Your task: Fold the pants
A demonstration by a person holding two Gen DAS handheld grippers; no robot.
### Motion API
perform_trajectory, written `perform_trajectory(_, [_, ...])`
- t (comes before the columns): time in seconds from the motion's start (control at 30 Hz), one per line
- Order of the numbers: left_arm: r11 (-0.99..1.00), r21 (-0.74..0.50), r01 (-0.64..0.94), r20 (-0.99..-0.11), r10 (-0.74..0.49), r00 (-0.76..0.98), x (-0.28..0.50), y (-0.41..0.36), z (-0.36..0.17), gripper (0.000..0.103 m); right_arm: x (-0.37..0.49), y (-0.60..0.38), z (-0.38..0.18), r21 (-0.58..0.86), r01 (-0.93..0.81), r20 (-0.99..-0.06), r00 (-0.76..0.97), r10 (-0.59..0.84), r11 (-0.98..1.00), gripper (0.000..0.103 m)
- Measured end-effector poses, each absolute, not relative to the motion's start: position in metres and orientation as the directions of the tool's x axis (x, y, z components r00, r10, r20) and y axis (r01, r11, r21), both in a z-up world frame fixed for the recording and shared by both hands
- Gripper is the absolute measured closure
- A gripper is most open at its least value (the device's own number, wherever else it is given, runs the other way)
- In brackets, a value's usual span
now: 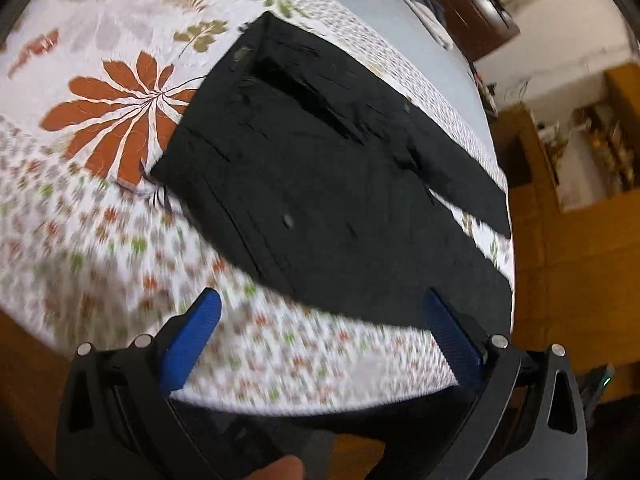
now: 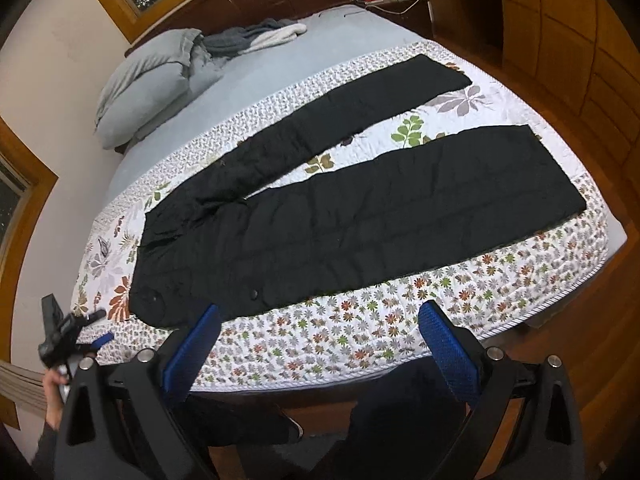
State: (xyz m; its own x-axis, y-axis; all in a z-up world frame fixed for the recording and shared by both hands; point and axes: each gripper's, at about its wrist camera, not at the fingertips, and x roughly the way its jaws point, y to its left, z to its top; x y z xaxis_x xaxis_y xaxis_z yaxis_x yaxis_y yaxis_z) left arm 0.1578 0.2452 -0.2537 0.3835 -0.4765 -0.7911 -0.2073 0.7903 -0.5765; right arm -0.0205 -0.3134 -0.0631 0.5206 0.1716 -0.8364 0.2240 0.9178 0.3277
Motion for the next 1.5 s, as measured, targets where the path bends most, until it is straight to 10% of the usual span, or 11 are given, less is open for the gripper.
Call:
perform_trajectory(0.67, [0.622,-0.669,-0.406,-0.743,-0.547,0.386,0.229,0.282,-0.338,0.004,0.002,-0.378,-0.126,0.358,0.379,-0.865,0.48,0.149,0.853,0.004])
perform_trajectory(0.9, [0.639,-0.59,-0.493,-0.806,-0.428,0.41,0.214,0.292,-0.343,0.064,-0.009,-0.498,-0.173,0.502,0.554,-0.821,0.546,0.166,0.664,0.004])
perform_trajectory(1.5, [0.667,-0.492,-0.56,-0.868,-0.327,0.374,0.218,0.279,-0.337,0.075,-0.018,-0.665,-0.249,0.762,0.614,-0.646,0.743,0.178,0.206,0.016])
